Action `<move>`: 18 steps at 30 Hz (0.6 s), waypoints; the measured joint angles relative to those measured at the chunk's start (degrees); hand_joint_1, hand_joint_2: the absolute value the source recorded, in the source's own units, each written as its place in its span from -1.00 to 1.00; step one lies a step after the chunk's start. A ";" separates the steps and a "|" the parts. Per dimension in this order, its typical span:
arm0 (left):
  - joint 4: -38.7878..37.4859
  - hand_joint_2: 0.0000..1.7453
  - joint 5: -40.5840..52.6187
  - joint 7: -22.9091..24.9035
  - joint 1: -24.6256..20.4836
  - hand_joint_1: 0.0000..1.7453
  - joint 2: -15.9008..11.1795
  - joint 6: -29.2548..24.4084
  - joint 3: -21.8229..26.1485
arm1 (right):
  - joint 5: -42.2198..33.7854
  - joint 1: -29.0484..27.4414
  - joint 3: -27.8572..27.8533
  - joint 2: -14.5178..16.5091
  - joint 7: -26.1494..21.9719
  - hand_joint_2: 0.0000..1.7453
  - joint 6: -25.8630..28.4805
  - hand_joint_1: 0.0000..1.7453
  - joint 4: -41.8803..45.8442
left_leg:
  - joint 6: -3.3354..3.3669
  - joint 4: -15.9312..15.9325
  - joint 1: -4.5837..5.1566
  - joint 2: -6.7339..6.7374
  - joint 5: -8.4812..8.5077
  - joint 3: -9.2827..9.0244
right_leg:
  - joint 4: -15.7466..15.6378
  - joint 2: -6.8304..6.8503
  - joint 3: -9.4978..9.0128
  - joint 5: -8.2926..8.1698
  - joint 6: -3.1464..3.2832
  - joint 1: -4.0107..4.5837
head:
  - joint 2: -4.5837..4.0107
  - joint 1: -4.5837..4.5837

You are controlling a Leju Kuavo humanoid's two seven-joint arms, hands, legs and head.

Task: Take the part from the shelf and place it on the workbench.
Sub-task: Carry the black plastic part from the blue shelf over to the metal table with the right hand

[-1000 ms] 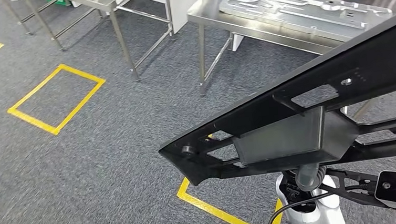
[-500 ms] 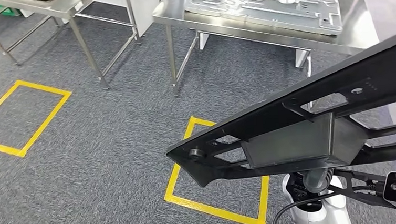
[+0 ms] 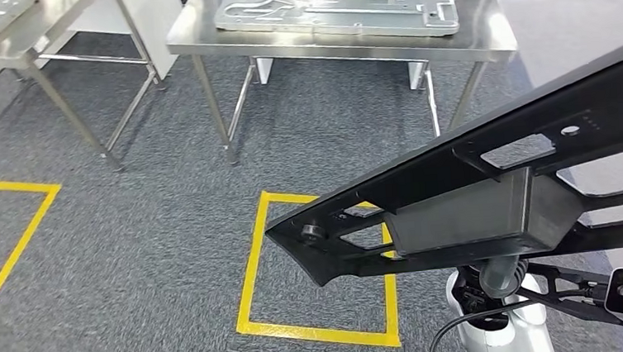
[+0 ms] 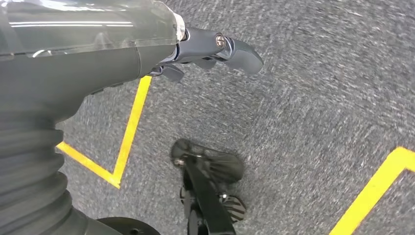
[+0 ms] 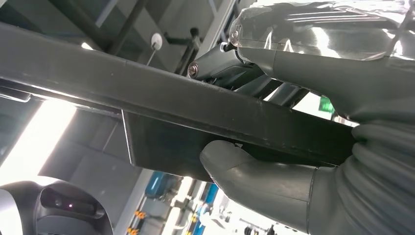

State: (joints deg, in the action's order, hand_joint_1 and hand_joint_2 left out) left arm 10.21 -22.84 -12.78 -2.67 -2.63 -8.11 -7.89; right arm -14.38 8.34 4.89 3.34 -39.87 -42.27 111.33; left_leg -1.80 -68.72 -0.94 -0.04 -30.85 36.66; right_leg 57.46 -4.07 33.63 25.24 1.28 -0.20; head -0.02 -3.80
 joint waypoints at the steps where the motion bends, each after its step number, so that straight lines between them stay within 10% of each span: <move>1: 0.00 1.00 -0.01 0.03 0.00 -1.00 -0.08 0.03 0.03 | -0.01 -0.11 -0.06 0.00 0.00 1.00 -0.16 1.00 0.01 | 0.28 4.03 -0.08 -1.33 1.95 -1.68 | 0.10 -0.71 -0.01 0.07 -0.13 -0.05 | 0.00 0.01; 4: 0.00 1.00 -0.05 0.27 -0.03 -1.00 -0.32 0.04 0.16 | 0.02 -0.25 -0.15 0.02 0.00 1.00 -0.68 1.00 0.01 | 1.07 10.48 -0.20 -4.63 3.83 -4.29 | 0.52 -2.65 0.67 0.00 -1.02 -0.22 | 0.00 0.01; 6: 0.00 1.00 -0.09 0.36 -0.13 -1.00 -0.31 0.13 0.25 | 0.16 -0.40 -0.23 0.02 0.00 1.00 -0.78 1.00 0.04 | 1.57 10.76 -0.11 -3.61 4.01 -4.41 | 0.51 -3.79 1.04 -0.23 -1.80 -0.39 | 0.00 0.00; 10: 0.00 1.00 -0.13 0.34 -0.15 -1.00 -0.25 0.37 0.34 | 0.72 -0.58 -0.45 0.02 -0.01 1.00 -0.78 1.00 0.17 | 2.86 11.41 -0.26 -0.61 4.33 -4.70 | 8.37 1.96 4.83 4.24 -2.86 -0.14 | 0.00 0.01; 13: 0.00 1.00 -0.13 0.36 0.07 -1.00 -0.25 0.40 0.36 | 0.81 -0.79 -0.46 0.02 0.00 1.00 -0.76 1.00 0.16 | 3.02 11.37 -0.14 1.73 4.15 -4.69 | 17.25 3.70 9.28 7.23 -3.31 -0.55 | 0.00 0.01; 18: 0.00 1.00 -0.21 0.21 -0.16 -1.00 -0.21 0.87 0.38 | 1.07 -0.78 -0.50 0.14 0.01 1.00 -0.72 1.00 0.20 | 2.05 11.24 0.18 4.73 3.44 -5.44 | 2.11 7.77 0.95 0.55 -2.56 -0.23 | 0.00 0.00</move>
State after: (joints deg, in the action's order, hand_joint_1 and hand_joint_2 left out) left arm 10.21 -23.05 -12.57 -2.83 -2.84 -7.24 -7.51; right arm -13.31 7.56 4.39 3.49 -39.86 -42.99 111.54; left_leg 0.26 -57.47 -0.76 4.69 -27.41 31.22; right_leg 59.57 3.70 34.58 25.80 -1.28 -0.43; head -0.02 -3.80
